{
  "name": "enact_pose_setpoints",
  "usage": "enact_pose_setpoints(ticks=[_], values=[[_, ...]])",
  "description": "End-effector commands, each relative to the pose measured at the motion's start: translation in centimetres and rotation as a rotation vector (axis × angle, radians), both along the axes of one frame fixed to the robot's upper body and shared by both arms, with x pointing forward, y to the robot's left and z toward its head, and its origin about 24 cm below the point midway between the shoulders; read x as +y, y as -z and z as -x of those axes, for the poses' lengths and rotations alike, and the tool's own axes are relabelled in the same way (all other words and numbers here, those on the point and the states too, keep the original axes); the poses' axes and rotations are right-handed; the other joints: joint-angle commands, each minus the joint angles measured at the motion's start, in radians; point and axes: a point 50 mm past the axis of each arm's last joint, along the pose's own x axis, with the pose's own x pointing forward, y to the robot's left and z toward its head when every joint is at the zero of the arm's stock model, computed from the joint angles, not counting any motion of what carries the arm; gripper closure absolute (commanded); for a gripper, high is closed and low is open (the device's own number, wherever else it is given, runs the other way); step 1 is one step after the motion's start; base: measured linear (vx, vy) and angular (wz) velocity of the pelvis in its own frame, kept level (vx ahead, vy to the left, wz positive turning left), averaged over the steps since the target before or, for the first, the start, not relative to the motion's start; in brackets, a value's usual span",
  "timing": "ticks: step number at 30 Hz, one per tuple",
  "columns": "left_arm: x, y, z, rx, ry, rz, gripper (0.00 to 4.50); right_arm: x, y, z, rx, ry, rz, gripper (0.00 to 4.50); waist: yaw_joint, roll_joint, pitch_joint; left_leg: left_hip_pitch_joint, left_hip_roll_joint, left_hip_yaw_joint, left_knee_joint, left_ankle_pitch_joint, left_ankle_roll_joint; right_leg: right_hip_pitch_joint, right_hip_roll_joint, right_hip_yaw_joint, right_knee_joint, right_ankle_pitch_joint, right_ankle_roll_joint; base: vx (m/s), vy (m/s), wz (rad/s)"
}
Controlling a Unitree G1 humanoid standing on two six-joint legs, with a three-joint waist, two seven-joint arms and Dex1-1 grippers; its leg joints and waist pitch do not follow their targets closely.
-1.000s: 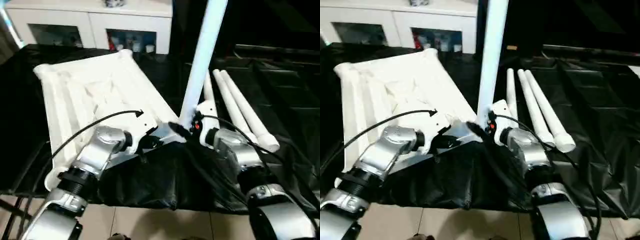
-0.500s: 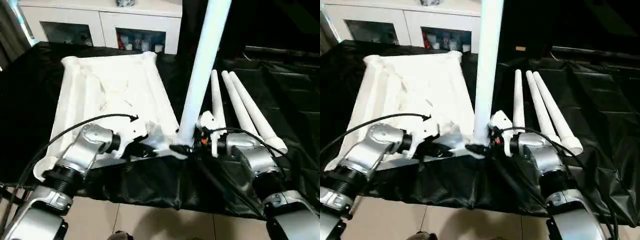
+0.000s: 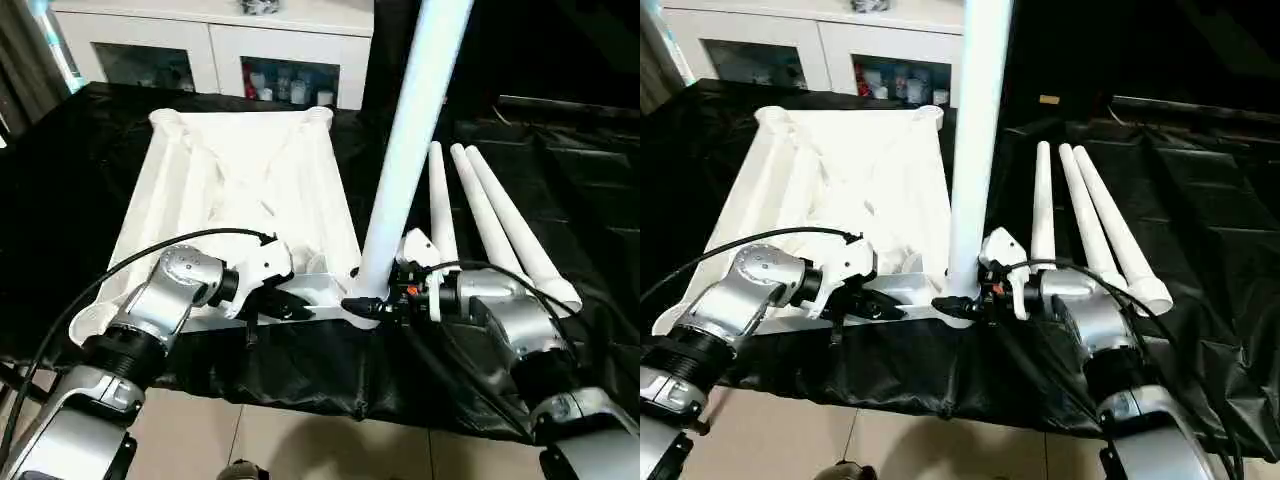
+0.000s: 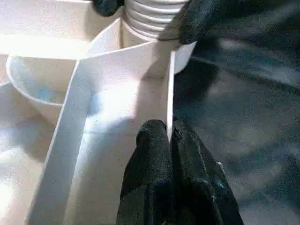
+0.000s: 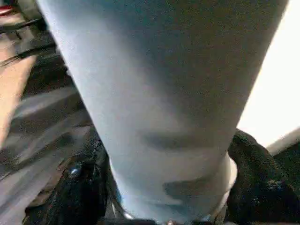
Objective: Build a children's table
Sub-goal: Insert table leg to table base
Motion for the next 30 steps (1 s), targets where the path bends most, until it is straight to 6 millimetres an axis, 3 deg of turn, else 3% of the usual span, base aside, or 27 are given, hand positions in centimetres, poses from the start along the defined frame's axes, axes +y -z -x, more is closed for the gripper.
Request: enact_pose_setpoints(ticks=[1, 3, 5, 10, 12, 14, 16, 19, 27, 30], values=[[-2.4, -1.8, -1.5, -0.081, -0.097, 0.089, 4.5, 2.5, 1.3, 0.1, 0.029, 0.062, -0.008, 1.71, -0.013, 0.004, -0.06, 0.04, 0.037, -0.014, -0.073, -0.311, -0.022, 0.03, -0.051, 0.023, -0.071, -0.196, -0.236, 0.0, 0.0, 0.0], [-3.6, -1.9, -1.9, -0.084, -0.199, 0.124, 4.5, 3.4, 2.0, -0.5, 0.03, 0.241, -0.009, 1.71, -0.022, 0.004, -0.058, 0.043, 0.036, -0.018, -0.076, -0.359, -0.05, 0.025, -0.053, 0.024, -0.08, -0.29, -0.21, 0.0, 0.0, 0.0], [-4.4, -1.9, -1.9, -0.093, -0.222, 0.138, 4.5, 4.1, 2.4, -0.9, 0.043, 0.336, -0.012, 1.72, -0.036, 0.003, -0.057, 0.041, 0.032, -0.022, -0.077, -0.386, -0.054, 0.025, -0.054, 0.023, -0.085, -0.338, -0.197, 0.0, 0.0, 0.0], [-6.3, -1.5, -1.2, -0.09, -0.197, 0.155, 4.5, 5.9, 2.5, -1.4, 0.056, 0.452, -0.029, 1.72, -0.046, 0.004, -0.059, 0.038, 0.031, -0.022, -0.077, -0.379, -0.038, 0.025, -0.05, 0.024, -0.089, -0.317, -0.184, 0.0, 0.0, 0.0], [-6.5, -1.3, -1.0, -0.088, -0.18, 0.149, 4.5, 6.3, 2.2, -1.4, 0.054, 0.44, -0.057, 1.72, -0.049, 0.005, -0.06, 0.036, 0.032, -0.021, -0.076, -0.359, -0.025, 0.028, -0.049, 0.024, -0.087, -0.273, -0.189, 0.0, 0.0, 0.0], [-6.3, -1.2, -0.8, -0.095, -0.163, 0.134, 4.5, 6.3, 2.0, -1.4, 0.052, 0.427, -0.076, 1.03, -0.049, 0.004, -0.061, 0.034, 0.031, -0.019, -0.076, -0.342, -0.016, 0.031, -0.047, 0.024, -0.085, -0.242, -0.195, 0.0, 0.0, 0.0], [-6.2, -1.1, -0.7, -0.097, -0.161, 0.126, 4.5, 6.3, 1.9, -1.5, 0.05, 0.424, -0.084, 1.03, -0.05, 0.002, -0.06, 0.033, 0.03, -0.018, -0.076, -0.338, -0.01, 0.031, -0.047, 0.023, -0.085, -0.242, -0.196, 0.0, 0.0, 0.0], [-5.6, -1.0, -0.5, -0.097, -0.134, 0.113, 4.5, 5.8, 1.5, -1.5, 0.018, 0.384, -0.077, 0.6, -0.052, 0.003, -0.059, 0.033, 0.032, -0.02, -0.077, -0.354, -0.011, 0.031, -0.049, 0.023, -0.087, -0.274, -0.193, 0.0, 0.0, 0.0], [-3.9, -1.2, 0.3, -0.089, 0.005, 0.097, 4.5, 2.9, 0.8, -0.9, -0.02, 0.189, -0.062, 0.56, -0.047, 0.003, -0.063, 0.032, 0.033, -0.015, -0.072, -0.285, 0.024, 0.038, -0.046, 0.023, -0.077, -0.153, -0.22, 0.0, 0.0, 0.0], [-3.2, -1.2, 0.6, -0.056, 0.055, 0.08, 4.5, 1.9, 0.4, 0.1, -0.025, 0.029, -0.054, 0.56, -0.039, 0.004, -0.064, 0.032, 0.034, -0.013, -0.068, -0.257, 0.04, 0.042, -0.045, 0.021, -0.072, -0.11, -0.235, 0.0, 0.0, 0.0]])
